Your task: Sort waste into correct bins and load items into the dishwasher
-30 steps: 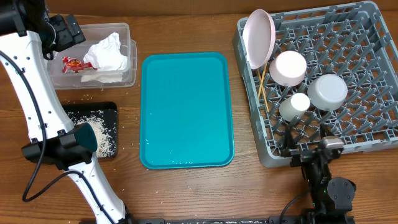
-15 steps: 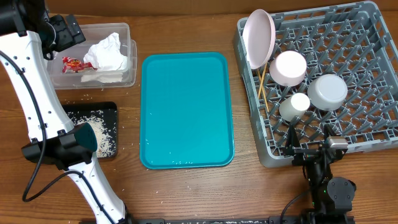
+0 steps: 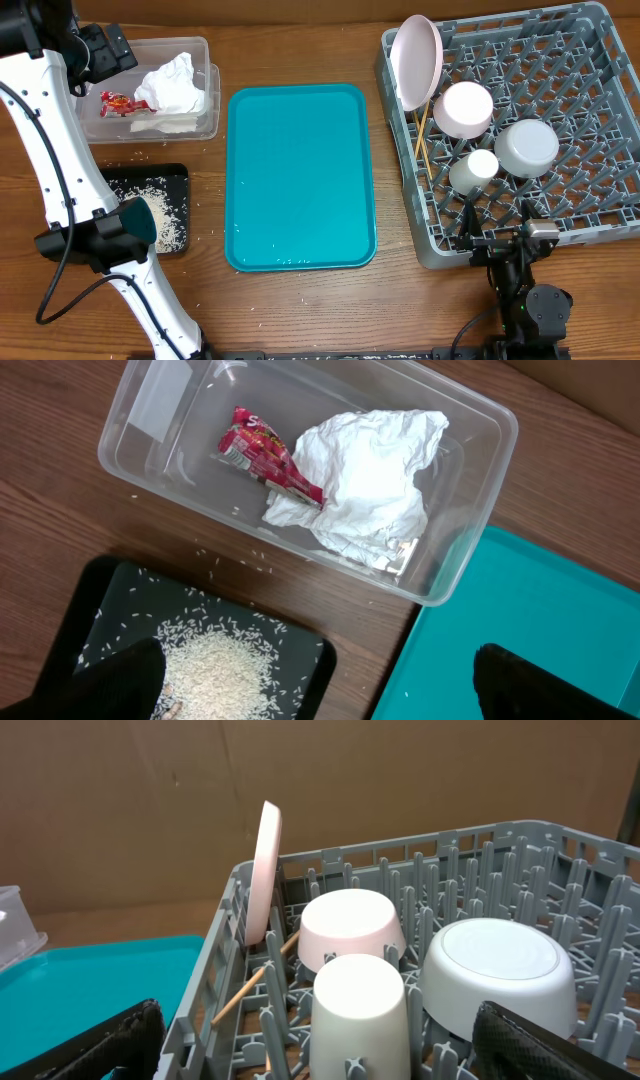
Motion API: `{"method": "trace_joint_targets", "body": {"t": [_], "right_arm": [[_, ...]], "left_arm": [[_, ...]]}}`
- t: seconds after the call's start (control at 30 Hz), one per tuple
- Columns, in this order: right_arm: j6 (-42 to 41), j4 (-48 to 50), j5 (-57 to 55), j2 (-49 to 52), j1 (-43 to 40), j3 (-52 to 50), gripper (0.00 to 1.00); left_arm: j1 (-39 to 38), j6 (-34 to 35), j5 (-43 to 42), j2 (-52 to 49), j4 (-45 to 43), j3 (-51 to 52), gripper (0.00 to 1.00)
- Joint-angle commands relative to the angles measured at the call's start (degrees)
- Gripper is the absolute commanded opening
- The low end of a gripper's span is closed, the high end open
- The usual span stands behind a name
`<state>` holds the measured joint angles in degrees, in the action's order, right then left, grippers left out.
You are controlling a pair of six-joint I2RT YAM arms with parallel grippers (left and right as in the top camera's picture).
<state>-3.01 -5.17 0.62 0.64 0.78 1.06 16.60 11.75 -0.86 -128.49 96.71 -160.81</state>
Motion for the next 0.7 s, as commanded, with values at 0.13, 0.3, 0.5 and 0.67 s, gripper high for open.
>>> {"method": "trace_joint_targets", "body": {"t": [0.13, 0.3, 0.5, 0.67], "right_arm": [[0.2, 0.3, -0.6, -0.5, -0.2, -0.6, 1.0], [0.2, 0.3, -0.6, -0.5, -0.2, -0.6, 1.0], [0.2, 0.3, -0.6, -0.5, -0.2, -0.6, 1.0], [0.2, 0.3, -0.6, -0.5, -0.2, -0.6, 1.0]], "left_arm": [[-0.1, -1.0, -0.2, 0.7, 0.1, -0.5, 1.0], [-0.1, -1.0, -0.2, 0.7, 0.1, -0.5, 1.0], [-0.1, -1.4, 0.2, 0.7, 0.1, -0.5, 1.0], [-0.3, -1.9, 0.1, 2.7, -0.5, 4.7, 1.0]]}}
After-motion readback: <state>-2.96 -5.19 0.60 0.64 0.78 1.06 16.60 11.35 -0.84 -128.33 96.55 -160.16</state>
